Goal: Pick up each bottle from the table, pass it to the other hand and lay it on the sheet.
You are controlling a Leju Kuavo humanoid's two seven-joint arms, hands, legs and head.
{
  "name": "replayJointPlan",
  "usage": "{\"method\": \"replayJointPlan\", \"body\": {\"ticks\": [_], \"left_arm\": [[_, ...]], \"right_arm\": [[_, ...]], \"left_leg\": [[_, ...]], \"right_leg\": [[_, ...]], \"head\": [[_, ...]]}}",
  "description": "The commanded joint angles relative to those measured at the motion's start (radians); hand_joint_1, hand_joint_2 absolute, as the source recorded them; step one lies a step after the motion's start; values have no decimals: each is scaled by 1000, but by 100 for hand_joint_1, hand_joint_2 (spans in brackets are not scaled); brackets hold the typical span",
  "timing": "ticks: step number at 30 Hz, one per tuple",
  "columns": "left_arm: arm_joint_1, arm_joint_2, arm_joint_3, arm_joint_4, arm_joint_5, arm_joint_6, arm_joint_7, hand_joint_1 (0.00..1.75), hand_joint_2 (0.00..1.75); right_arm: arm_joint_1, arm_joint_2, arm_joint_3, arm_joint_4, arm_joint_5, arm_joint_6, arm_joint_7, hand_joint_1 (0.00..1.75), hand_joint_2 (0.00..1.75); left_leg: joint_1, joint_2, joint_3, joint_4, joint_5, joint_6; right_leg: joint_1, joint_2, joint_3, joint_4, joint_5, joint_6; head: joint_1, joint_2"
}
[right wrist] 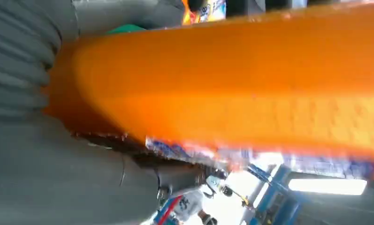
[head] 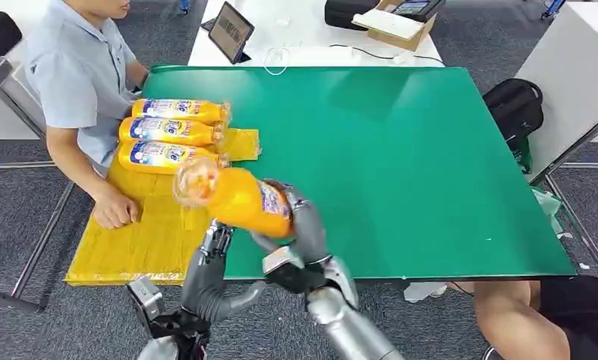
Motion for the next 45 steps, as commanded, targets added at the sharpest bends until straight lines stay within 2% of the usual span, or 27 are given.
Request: {"method": "replayJointPlan", "body": {"ticks": [1, 6, 17, 24, 30, 31, 35, 36, 37, 38, 45], "left_arm": [[-74, 27, -36, 75, 26, -18, 20, 0, 175], [-72, 27, -37, 74, 26, -18, 20, 0, 175], [-110, -3, -14, 80, 109, 28, 25, 0, 175], [-121, -3, -11, 80, 57, 97, 5, 0, 175], [-129, 3, -12, 73, 64, 97, -3, 3, 175], [-128, 7, -12, 69, 81, 82, -2, 157, 175], [-128, 7, -12, 69, 81, 82, -2, 157, 175], [-127, 10, -12, 65, 94, 67, -2, 175, 175], [-125, 12, -12, 61, 111, 48, 0, 175, 175], [-111, 18, -9, 45, 172, -26, 6, 175, 175], [-95, 15, 1, 27, 235, -110, 13, 175, 175]], "right_arm": [[-79, 16, 193, 197, 16, -38, 0, 175, 175], [-79, 13, 194, 195, 13, -37, 0, 175, 175], [-78, -8, 434, 172, -66, -73, 0, 175, 175], [-86, -4, 464, 187, -76, -82, 0, 175, 175], [-90, 5, 469, 226, -76, -84, 0, 175, 175], [-95, 3, 469, 241, -75, -81, 0, 175, 175], [-95, 3, 469, 241, -75, -81, 0, 175, 175], [-98, 6, 464, 253, -72, -85, 0, 162, 175], [-100, 5, 460, 260, -70, -87, 0, 150, 175], [-104, 8, 435, 281, -58, -105, 0, 0, 175], [-101, 7, 354, 265, 2, -183, 0, 0, 175]], "left_leg": [[1, 1, 4, -1, -1, -1], [1, 0, 4, -1, -1, -1], [1, -2, 2, 0, -1, -1], [0, -3, 3, 0, -1, -1], [1, -3, 3, -1, 0, -1], [0, -3, 2, -1, 0, -1], [0, -3, 2, -1, 0, -1], [0, -3, 2, -1, 0, -1], [1, -3, 3, -1, 0, -1], [0, -2, 2, -1, 0, -1], [1, -4, 3, 0, -1, -1]], "right_leg": [[1, 1, 4, -1, 0, -2], [1, 0, 4, -1, -1, -2], [1, -2, 3, 0, -1, -2], [0, -2, 3, 0, -2, -2], [1, -3, 4, -1, -2, -2], [0, -3, 2, -1, -1, -2], [0, -3, 2, -1, -1, -2], [1, -3, 3, -1, -1, -2], [1, -3, 3, -1, -2, -2], [0, -2, 2, -1, -1, -1], [1, -4, 4, -1, -2, -2]], "head": [[0, 0], [0, 0], [0, 0], [0, 0], [0, 0], [0, 0], [0, 0], [0, 0], [0, 0], [0, 0], [0, 0]]}}
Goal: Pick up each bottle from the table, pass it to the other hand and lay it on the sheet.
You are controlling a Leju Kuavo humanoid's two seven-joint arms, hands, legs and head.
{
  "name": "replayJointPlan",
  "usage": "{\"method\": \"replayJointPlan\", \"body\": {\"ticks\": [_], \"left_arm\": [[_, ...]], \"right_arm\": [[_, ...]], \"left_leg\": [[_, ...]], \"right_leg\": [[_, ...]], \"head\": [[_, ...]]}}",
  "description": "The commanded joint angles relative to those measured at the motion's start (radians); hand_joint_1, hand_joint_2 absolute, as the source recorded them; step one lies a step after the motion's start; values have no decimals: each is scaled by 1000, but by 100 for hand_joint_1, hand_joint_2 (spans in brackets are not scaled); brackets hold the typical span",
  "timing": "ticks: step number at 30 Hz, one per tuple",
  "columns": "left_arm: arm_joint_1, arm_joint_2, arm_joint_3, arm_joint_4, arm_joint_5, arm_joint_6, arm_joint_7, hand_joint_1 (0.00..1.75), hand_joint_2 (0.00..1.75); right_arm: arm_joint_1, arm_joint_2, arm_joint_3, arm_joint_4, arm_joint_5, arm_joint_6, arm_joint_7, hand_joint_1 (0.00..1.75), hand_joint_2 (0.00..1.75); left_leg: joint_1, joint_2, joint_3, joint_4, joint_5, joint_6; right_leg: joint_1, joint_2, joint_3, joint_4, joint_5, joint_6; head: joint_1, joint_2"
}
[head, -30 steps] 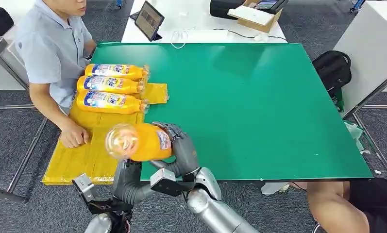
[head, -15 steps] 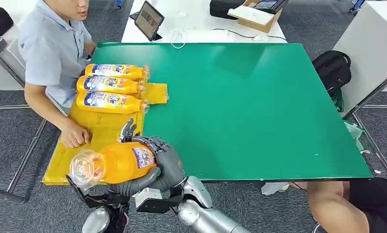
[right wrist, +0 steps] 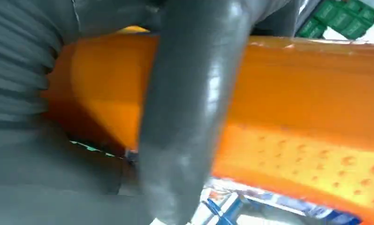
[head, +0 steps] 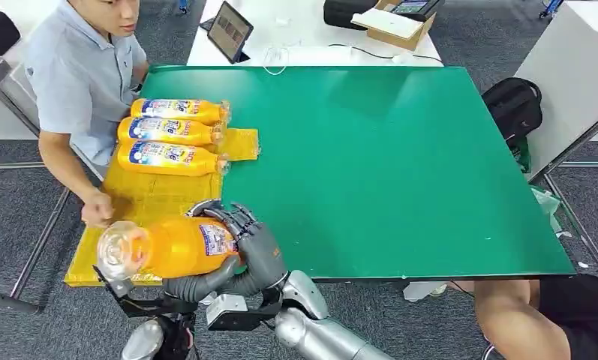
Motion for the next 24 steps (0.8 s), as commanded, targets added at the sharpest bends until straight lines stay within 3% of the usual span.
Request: {"method": "replayJointPlan", "body": {"ticks": [1, 2, 6, 9, 15, 18, 24], "left_arm": [[-50, 2, -49, 7, 40, -88, 10, 175, 175], [-48, 1, -48, 5, 48, -101, 10, 175, 175], [-49, 1, -45, 6, 54, -108, 13, 175, 175], [-58, -2, -37, 24, 34, -78, 34, 175, 175], [-58, -2, -37, 24, 34, -78, 34, 175, 175], [-95, -19, -2, 102, -48, 74, 74, 175, 175], [-199, -29, 136, 279, -92, 257, 92, 175, 175]], "right_arm": [[10, -2, -35, 56, 42, -60, 2, 0, 175], [16, -5, -48, 31, 35, -70, 2, 0, 0], [29, -14, -84, -16, 61, -86, 2, 0, 0], [86, 0, -191, -116, 204, -86, 2, 0, 0], [86, 0, -191, -116, 204, -86, 2, 0, 0], [133, 5, -222, -209, 303, -86, 2, 0, 0], [128, -24, -129, -240, 123, -86, 2, 0, 0]], "left_leg": [[1, -4, 2, 0, 0, -1], [0, -2, 1, -1, 0, 0], [1, -4, 2, 0, 0, -1], [1, -4, 1, 0, 0, -1], [1, -2, 1, 0, 0, -1], [1, -4, 0, 0, 0, -1], [0, -2, 2, -1, 0, -1]], "right_leg": [[1, -4, 4, -1, -1, -1], [0, -3, 2, -1, -1, -1], [1, -4, 3, 0, -1, -1], [1, -4, 3, 0, -2, -1], [1, -2, 2, 0, -1, -1], [1, -3, 2, 0, -1, -1], [0, -1, 4, -1, 0, -1]], "head": [[0, 0], [0, 0], [0, 0], [0, 0], [1, 0], [0, 0], [0, 0]]}}
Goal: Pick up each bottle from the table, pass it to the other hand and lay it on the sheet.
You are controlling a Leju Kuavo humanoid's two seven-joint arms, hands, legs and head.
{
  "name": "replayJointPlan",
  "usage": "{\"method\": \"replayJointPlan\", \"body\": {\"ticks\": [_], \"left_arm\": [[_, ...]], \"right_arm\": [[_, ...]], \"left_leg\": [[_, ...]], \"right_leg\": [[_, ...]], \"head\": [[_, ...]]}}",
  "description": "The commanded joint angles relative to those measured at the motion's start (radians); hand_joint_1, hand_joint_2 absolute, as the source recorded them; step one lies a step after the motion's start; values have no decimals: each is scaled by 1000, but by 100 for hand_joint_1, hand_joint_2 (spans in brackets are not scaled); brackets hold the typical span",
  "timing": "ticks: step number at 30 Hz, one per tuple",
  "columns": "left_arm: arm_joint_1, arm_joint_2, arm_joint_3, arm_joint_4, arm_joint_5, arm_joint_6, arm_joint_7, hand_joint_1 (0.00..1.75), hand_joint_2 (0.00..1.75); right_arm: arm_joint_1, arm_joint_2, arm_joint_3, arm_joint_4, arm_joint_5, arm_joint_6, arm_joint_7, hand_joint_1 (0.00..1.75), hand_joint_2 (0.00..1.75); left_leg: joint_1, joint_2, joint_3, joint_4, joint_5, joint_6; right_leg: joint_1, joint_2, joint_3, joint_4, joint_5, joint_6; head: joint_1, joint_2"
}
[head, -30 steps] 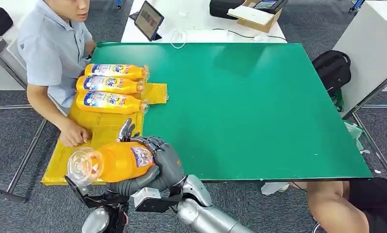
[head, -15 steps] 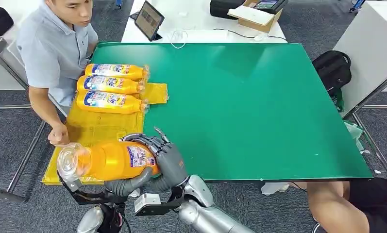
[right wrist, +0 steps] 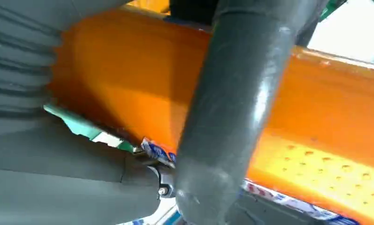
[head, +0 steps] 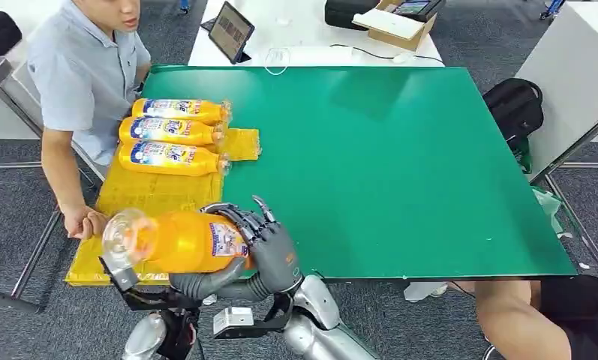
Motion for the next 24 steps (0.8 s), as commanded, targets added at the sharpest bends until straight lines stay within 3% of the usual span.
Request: {"method": "replayJointPlan", "body": {"ticks": [1, 4, 5, 8, 16, 21, 24], "left_arm": [[-164, -20, 159, 282, -17, 181, 48, 175, 175], [-180, -26, 184, 313, 45, 160, 88, 175, 175], [-175, -30, 188, 313, 76, 152, 103, 175, 175], [-153, -37, 184, 297, 131, 137, 127, 175, 175], [-123, -35, 141, 241, 151, 140, 131, 175, 175], [-179, 29, 58, 246, -246, 439, 10, 175, 175], [-264, 86, 27, 312, -581, 587, 33, 175, 175]], "right_arm": [[7, -27, 64, -92, -160, 0, -10, 0, 0], [-9, -43, 96, -86, -263, 0, -10, 0, 0], [-10, -48, 101, -99, -407, 67, -10, 0, 0], [-14, -47, 93, -87, -472, 94, -10, 0, 0], [-19, -43, 98, -63, -477, 98, -10, 0, 0], [-25, -60, 127, -102, -468, 76, -10, 0, 0], [-32, -63, 140, -138, -448, 58, -10, 0, 0]], "left_leg": [[1, -1, 3, -1, 0, -1], [0, 1, 5, -2, 0, -1], [0, 2, 4, -2, 0, -1], [1, -2, 3, 0, 1, -1], [1, -1, 1, 0, 1, -2], [1, -1, 0, 0, 1, -2], [1, -3, 0, 0, 1, -2]], "right_leg": [[1, -1, 4, 0, -1, -2], [0, 2, 4, 0, 0, -2], [0, 2, 3, -1, 0, -2], [1, -3, 2, -1, 0, -1], [1, -2, 2, 0, 0, -2], [1, -2, 1, 0, 0, -2], [1, -4, 1, 0, 0, -2]], "head": [[0, 0], [2, 0], [-1, 0], [1, 0], [1, 0], [1, 0], [1, 0]]}}
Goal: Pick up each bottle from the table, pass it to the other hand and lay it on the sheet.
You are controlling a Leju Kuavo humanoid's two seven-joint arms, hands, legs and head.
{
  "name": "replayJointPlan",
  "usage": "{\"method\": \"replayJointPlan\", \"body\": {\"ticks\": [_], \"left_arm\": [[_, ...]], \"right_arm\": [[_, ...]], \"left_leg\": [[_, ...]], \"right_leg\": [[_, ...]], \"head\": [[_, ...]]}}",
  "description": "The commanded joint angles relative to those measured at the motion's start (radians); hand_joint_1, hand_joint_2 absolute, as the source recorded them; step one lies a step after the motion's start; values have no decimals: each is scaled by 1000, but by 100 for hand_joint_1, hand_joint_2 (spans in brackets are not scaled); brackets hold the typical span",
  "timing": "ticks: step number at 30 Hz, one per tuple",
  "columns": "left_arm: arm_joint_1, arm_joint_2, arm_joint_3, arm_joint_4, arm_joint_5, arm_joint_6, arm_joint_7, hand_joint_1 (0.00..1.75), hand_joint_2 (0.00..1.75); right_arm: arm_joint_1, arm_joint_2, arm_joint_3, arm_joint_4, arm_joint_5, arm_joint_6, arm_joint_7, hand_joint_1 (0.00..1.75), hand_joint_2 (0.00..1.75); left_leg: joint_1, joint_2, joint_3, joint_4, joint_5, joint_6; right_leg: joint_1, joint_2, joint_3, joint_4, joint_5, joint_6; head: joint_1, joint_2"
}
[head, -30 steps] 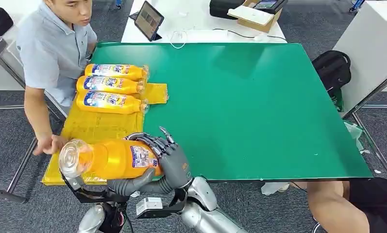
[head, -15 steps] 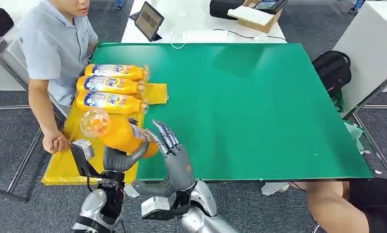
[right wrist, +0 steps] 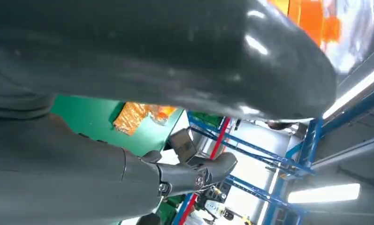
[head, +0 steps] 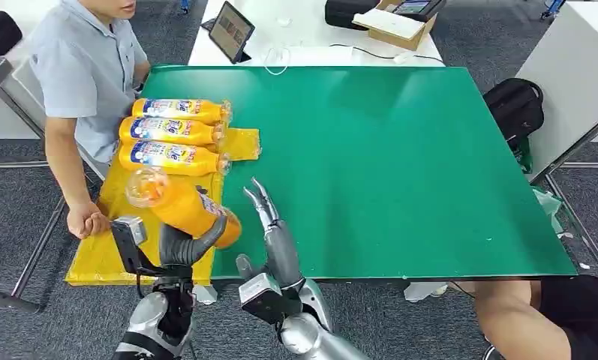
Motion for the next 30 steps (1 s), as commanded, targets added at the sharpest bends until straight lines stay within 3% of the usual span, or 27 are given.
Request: {"method": "replayJointPlan", "body": {"ticks": [1, 8, 13, 15, 19, 21, 23, 27, 30], "left_arm": [[-185, 131, -98, 132, -552, 262, 16, 175, 175], [-423, 175, -45, 465, -852, 268, 144, 175, 175], [-518, 213, -74, 641, -1044, 314, 228, 175, 175], [-575, 225, -85, 763, -1110, 229, 277, 175, 175], [-603, 222, -69, 820, -1109, 195, 285, 175, 175], [-600, 176, 68, 839, -928, 119, 186, 175, 175], [-595, 170, 72, 841, -925, 122, 191, 175, 175], [-604, 209, -45, 881, -1116, 182, 292, 175, 175], [-620, 214, -69, 909, -1146, 99, 302, 175, 175]], "right_arm": [[-47, -49, 68, -59, 27, -35, 1, 0, 0], [-25, -61, 76, -142, 36, -43, 1, 0, 0], [-17, -61, 85, -138, 51, -42, 1, 0, 0], [-11, -62, 84, -133, 51, -29, 1, 0, 0], [-6, -65, 87, -133, 49, -20, 1, 0, 0], [2, -67, 95, -146, 44, -28, 1, 0, 0], [3, -66, 97, -146, 42, -28, 1, 0, 0], [-1, -66, 99, -129, 49, -23, 1, 0, 0], [0, -67, 87, -120, 46, -12, 1, 0, 0]], "left_leg": [[1, -1, 1, 0, 0, -1], [1, -1, 3, 0, 1, -1], [1, -1, 5, -1, 1, -1], [1, 4, 4, 0, 1, -1], [2, -2, 3, 0, 2, -1], [2, 1, 4, 0, 1, -1], [2, 0, 4, 2, 0, -1], [2, -1, 4, 1, 1, -1], [1, 0, 3, 0, 2, -1]], "right_leg": [[1, -1, 1, 0, 0, -1], [1, -1, 3, 0, 0, -2], [1, 0, 5, 1, 0, -2], [1, 4, 3, 0, 1, -1], [2, -1, 4, 0, 0, -1], [1, 2, 3, 1, 0, -1], [2, 1, 4, 2, -1, -1], [2, 0, 4, 1, -1, -1], [1, 1, 3, 1, 0, -1]], "head": [[0, 0], [0, 0], [2, 0], [0, 0], [0, 0], [0, 0], [0, 0], [1, 0], [0, 0]]}}
